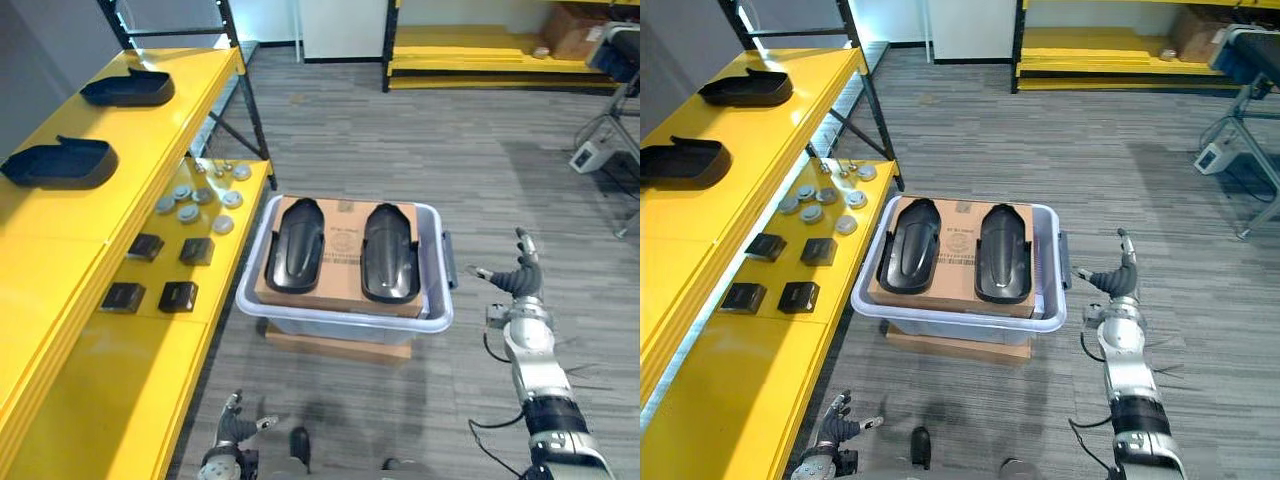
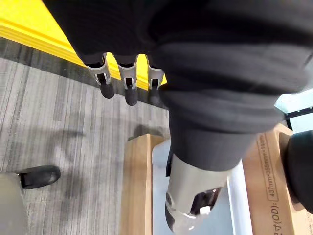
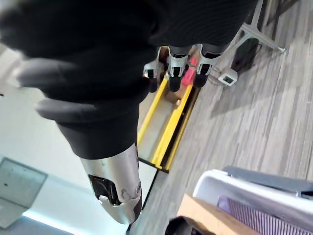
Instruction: Walk over and take plastic housings, then place them on the shelf
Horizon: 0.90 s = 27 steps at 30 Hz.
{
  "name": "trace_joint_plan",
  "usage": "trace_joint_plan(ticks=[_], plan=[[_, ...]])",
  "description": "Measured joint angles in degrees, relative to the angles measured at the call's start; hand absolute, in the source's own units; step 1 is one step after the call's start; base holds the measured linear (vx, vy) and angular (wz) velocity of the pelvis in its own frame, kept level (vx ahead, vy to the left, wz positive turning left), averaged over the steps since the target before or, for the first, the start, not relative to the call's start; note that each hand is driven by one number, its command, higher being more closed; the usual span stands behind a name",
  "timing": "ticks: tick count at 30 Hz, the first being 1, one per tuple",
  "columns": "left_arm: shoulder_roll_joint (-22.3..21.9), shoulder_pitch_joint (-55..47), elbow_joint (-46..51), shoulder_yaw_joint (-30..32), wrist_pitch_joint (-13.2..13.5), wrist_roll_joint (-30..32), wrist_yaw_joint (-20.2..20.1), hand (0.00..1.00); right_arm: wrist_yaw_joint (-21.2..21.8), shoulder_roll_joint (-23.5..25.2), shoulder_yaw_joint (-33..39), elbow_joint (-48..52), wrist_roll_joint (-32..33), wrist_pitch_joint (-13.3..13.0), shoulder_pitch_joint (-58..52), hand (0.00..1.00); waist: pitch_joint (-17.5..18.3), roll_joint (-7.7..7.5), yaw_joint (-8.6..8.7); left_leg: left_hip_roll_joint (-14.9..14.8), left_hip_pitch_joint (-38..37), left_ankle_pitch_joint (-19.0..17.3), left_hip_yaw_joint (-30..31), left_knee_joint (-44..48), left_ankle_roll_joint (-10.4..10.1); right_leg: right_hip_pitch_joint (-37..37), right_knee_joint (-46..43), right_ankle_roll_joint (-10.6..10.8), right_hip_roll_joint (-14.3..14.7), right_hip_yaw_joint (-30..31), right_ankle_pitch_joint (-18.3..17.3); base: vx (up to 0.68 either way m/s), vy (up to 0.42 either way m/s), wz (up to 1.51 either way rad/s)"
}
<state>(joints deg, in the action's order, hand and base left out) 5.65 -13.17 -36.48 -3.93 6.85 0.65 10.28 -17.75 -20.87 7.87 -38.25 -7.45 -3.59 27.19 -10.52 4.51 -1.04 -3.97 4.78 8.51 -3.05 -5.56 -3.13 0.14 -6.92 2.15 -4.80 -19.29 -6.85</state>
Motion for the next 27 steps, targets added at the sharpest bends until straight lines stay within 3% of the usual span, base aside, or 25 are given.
trace_joint_plan(ticks=[5,7,11,16,17,23,27], plan=[[-0.03,1.20,0.16,-0.98,0.55,-0.25,0.61,0.00,-0.05,-1.62,-1.74,-8.72,-0.25,1.65,9.84,0.00,-3.67,0.94,-0.59,0.15,3.52,1.56,1.93,0.01,-0.22,-2.42,-0.06,0.07,-0.35,-1.94,0.26,-0.08,0.024,0.21],[-0.37,2.37,0.23,-1.84,0.76,-0.34,1.34,0.00,-0.14,-2.80,-1.98,-11.40,-1.86,2.08,12.62,0.00,-4.97,1.84,-1.43,0.28,4.26,1.85,3.04,0.00,-0.59,-2.54,0.02,0.11,-0.45,-3.04,0.32,-0.03,0.005,0.23],[-1.23,3.50,1.32,-3.29,1.35,-1.36,2.47,0.00,-1.67,-2.86,-1.35,-17.27,-2.51,2.95,18.29,0.00,-6.33,3.37,-1.43,0.25,6.34,2.63,4.59,0.01,-0.46,-4.00,-0.23,0.11,-0.52,-4.50,0.32,-0.01,-0.011,0.21],[-2.09,4.50,2.19,-4.92,1.36,-2.65,3.34,0.00,-5.05,-3.48,2.23,-23.66,-4.18,5.47,22.85,0.00,-9.26,3.97,-1.30,0.96,7.04,4.34,5.42,0.04,-2.46,-4.61,-1.79,0.03,-1.46,-5.63,0.38,0.01,-0.010,0.14],[-2.22,4.63,2.27,-5.26,1.37,-2.87,3.67,0.00,-5.29,-3.49,3.00,-24.21,-4.36,5.88,23.26,1.00,-9.35,4.04,-1.32,0.95,7.31,4.38,5.46,0.05,-2.45,-4.86,-1.79,0.02,-1.45,-5.66,0.39,0.00,0.000,0.00],[-2.52,5.73,2.92,-5.76,1.84,-4.73,4.37,0.00,-5.80,-4.14,5.95,-28.68,-4.53,7.54,25.29,1.00,-11.36,4.29,-1.03,1.12,8.04,6.69,5.37,0.05,-2.33,-5.53,-1.98,-0.35,-1.67,-5.64,0.63,-0.02,-0.030,0.00],[-2.66,5.99,2.86,-7.05,1.89,-5.12,4.77,0.00,-5.79,-4.16,7.88,-28.74,-4.48,7.33,25.36,1.00,-12.29,4.35,-0.73,1.04,8.12,7.65,5.16,0.05,-2.81,-5.64,-1.94,-0.81,-1.55,-5.44,0.94,-0.05,-0.023,-0.02]])
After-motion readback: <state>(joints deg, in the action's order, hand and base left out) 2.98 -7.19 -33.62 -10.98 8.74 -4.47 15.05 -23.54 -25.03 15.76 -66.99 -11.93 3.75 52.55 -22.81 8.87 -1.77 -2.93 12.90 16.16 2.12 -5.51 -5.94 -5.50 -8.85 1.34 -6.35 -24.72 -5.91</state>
